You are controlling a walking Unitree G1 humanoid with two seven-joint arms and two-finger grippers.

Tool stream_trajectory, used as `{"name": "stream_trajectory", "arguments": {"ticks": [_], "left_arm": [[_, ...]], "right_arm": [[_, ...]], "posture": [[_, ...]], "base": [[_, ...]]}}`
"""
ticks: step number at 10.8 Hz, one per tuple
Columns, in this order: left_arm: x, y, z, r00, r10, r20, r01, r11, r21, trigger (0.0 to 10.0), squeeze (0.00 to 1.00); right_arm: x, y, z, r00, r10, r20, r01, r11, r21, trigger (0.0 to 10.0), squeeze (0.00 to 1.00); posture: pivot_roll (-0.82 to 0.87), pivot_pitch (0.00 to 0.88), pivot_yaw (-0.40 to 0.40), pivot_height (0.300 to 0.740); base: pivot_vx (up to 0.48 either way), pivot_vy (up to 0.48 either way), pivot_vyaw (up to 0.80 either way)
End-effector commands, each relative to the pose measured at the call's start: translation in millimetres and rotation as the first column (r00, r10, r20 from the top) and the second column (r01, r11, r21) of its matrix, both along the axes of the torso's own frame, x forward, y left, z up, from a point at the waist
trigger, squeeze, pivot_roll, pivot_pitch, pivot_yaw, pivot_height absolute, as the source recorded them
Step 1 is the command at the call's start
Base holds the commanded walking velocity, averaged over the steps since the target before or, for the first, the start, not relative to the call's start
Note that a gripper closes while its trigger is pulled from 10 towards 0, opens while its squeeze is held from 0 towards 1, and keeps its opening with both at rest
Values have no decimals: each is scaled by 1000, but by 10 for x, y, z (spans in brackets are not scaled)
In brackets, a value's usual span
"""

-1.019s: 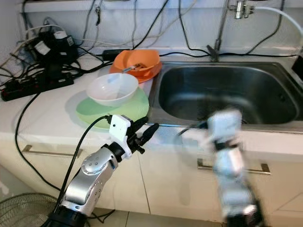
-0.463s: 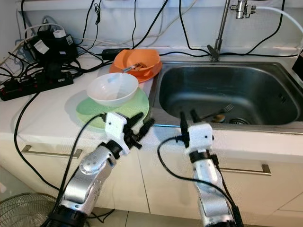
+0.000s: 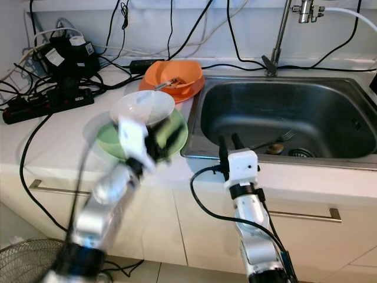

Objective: Kitchen organization

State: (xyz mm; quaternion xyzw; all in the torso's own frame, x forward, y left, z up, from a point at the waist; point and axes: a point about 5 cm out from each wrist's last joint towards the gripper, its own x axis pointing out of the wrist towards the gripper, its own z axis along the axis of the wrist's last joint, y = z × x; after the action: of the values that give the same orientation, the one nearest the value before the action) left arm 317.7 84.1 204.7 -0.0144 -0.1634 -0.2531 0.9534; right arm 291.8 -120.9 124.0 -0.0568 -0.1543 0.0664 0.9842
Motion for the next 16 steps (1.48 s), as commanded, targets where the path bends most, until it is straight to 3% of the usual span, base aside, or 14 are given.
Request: {"name": "stream_trajectory", "arguments": {"ticks": [1,2,4,5,6,7,8,11,12,14,15,16], "left_arm": [[4,66,175,998,27,51,-26,999,-30,10000,0],[111,218,343,992,108,67,-107,994,-24,10000,0],[248,453,443,972,234,34,-233,972,-33,10000,0],[371,720,459,932,361,-43,-362,932,-23,10000,0],[426,868,448,902,419,-98,-423,906,-16,10000,0],[509,1156,388,821,509,-258,-532,846,-22,10000,0],[513,1276,321,770,512,-381,-577,813,-75,10000,0],[494,1313,218,728,488,-482,-594,800,-88,10000,0],[493,1289,199,731,463,-502,-580,809,-99,10000,1000],[500,1224,164,741,417,-527,-544,833,-105,10000,1000],[514,1194,161,744,397,-537,-525,845,-102,10000,71],[539,1179,129,727,377,-573,-523,845,-108,10000,0]], "right_arm": [[15,39,7,1000,6,3,-6,1000,3,10000,0],[16,67,-3,1000,12,1,-12,1000,9,10000,0],[18,75,-1,1000,12,3,-12,1000,13,10000,0],[23,70,-3,1000,9,5,-9,1000,13,10000,0],[25,68,-4,1000,8,6,-8,1000,13,10000,0],[28,68,-5,1000,7,7,-8,1000,14,10000,0],[28,69,-9,1000,8,5,-8,1000,15,10000,0],[29,68,-15,1000,12,5,-12,1000,15,10000,0],[30,69,-16,1000,12,5,-12,1000,15,10000,0],[29,70,-19,1000,10,3,-10,1000,15,10000,0],[31,71,-17,1000,9,2,-9,1000,15,10000,0],[33,72,-17,1000,9,2,-9,1000,15,10000,0]], "posture": [[46,0,86,740],[46,0,88,740],[47,0,87,740],[48,0,88,740],[48,0,88,740],[46,0,89,740],[47,0,87,740],[47,0,84,740],[46,0,84,740],[45,0,85,740],[43,0,86,740],[42,0,87,740]], "base": [[0,0,0],[0,0,0],[0,0,0],[0,0,0],[0,0,0],[0,0,0],[0,0,0],[0,0,0],[0,0,0],[0,0,0],[0,0,0],[0,0,0]]}}
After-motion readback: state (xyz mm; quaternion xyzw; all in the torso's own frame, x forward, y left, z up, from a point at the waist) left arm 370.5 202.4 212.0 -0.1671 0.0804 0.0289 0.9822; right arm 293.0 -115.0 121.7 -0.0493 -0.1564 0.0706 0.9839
